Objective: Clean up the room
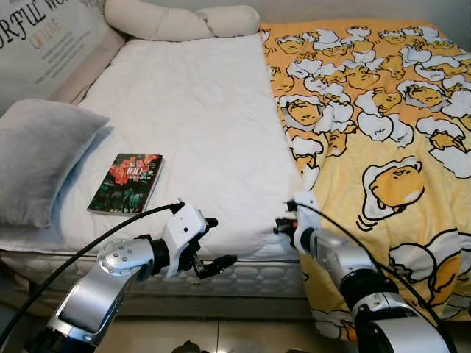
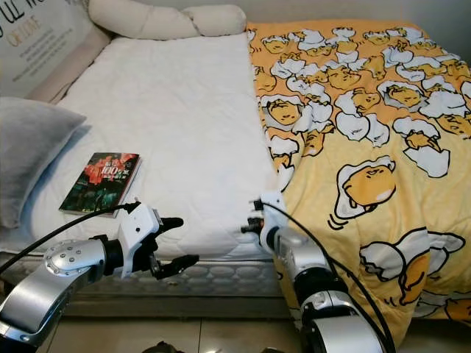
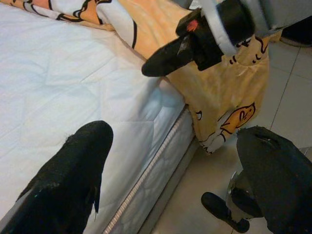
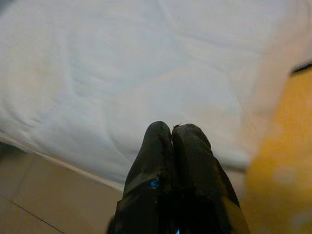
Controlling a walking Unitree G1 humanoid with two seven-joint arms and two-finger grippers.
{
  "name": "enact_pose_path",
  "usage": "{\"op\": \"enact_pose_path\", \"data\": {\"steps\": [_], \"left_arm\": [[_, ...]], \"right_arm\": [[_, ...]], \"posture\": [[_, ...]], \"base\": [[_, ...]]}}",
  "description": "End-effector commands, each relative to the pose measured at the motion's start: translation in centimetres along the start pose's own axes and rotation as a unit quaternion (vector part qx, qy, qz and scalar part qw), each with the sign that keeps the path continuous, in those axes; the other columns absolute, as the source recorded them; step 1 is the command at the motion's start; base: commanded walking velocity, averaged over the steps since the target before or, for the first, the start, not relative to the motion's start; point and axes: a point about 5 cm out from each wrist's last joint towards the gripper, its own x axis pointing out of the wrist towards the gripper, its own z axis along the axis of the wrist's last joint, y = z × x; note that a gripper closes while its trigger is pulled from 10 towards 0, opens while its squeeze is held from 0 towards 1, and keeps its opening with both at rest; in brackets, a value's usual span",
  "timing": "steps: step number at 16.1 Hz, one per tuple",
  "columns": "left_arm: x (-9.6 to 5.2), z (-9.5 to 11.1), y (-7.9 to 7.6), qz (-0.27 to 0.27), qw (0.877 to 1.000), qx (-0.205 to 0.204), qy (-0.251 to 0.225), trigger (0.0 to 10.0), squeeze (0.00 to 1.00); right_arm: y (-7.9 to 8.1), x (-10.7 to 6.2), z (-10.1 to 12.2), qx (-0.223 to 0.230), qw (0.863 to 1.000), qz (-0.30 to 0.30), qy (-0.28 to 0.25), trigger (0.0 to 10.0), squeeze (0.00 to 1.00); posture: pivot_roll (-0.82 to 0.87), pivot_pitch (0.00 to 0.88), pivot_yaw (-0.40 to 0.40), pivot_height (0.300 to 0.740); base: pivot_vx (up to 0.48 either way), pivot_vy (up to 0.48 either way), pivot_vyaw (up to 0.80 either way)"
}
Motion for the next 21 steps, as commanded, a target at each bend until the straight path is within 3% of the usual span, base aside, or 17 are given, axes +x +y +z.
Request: {"op": "enact_pose_path", "data": {"steps": [1,2,3,4,5,8,13,17,21], "left_arm": [[-0.3,0.4,0.4,0.010,1.000,0.008,-0.004,10.0,0.00],[-0.3,0.3,0.4,0.009,1.000,0.009,-0.003,10.0,0.00],[-0.2,0.3,0.3,0.008,1.000,0.010,-0.003,10.0,0.00],[-0.2,0.3,0.2,0.007,1.000,0.010,-0.002,10.0,0.00],[-0.2,0.2,0.2,0.007,1.000,0.010,-0.001,10.0,0.00],[-0.4,0.2,0.1,0.005,1.000,0.009,0.002,10.0,0.00],[-0.2,0.1,0.0,0.003,1.000,0.011,0.005,10.0,0.00],[-0.2,0.0,-0.1,0.001,1.000,0.013,0.008,10.0,0.00],[-0.2,0.0,-0.1,0.000,1.000,0.014,0.010,10.0,0.00]], "right_arm": [[0.3,-0.2,0.0,0.000,1.000,0.008,0.002,0.0,0.00],[0.0,-0.4,-0.4,-0.035,0.999,-0.013,0.005,0.0,0.00],[-0.6,-0.5,-1.2,-0.056,0.998,-0.037,0.019,10.0,0.00],[-1.1,-0.4,-2.0,-0.078,0.995,-0.052,0.034,10.0,0.87],[-1.3,-0.4,-2.4,-0.087,0.993,-0.065,0.041,10.0,1.00],[-2.0,-0.4,-1.6,-0.086,0.987,-0.134,0.028,10.0,1.00],[-1.9,0.1,-0.5,-0.091,0.980,-0.174,0.008,10.0,1.00],[-2.0,0.2,-0.2,-0.097,0.975,-0.200,0.009,10.0,1.00],[-1.5,0.6,-1.3,-0.083,0.978,-0.185,0.041,10.0,1.00]], "posture": [[0.03,0.000,0.043,0.740],[0.03,0.000,0.044,0.740],[0.03,0.000,0.044,0.740],[0.03,0.000,0.044,0.740],[0.04,0.000,0.046,0.740],[0.04,0.000,0.050,0.740],[0.05,0.004,0.048,0.740],[0.05,0.011,0.047,0.740],[0.05,0.019,0.051,0.740]], "base": [[0.000,0.000,0.00],[0.000,0.000,0.00],[0.000,0.000,0.00],[0.000,0.000,0.00],[0.000,0.000,0.00],[0.000,0.000,0.00],[0.000,0.000,0.00],[0.000,0.000,0.00],[0.000,0.000,0.00]]}}
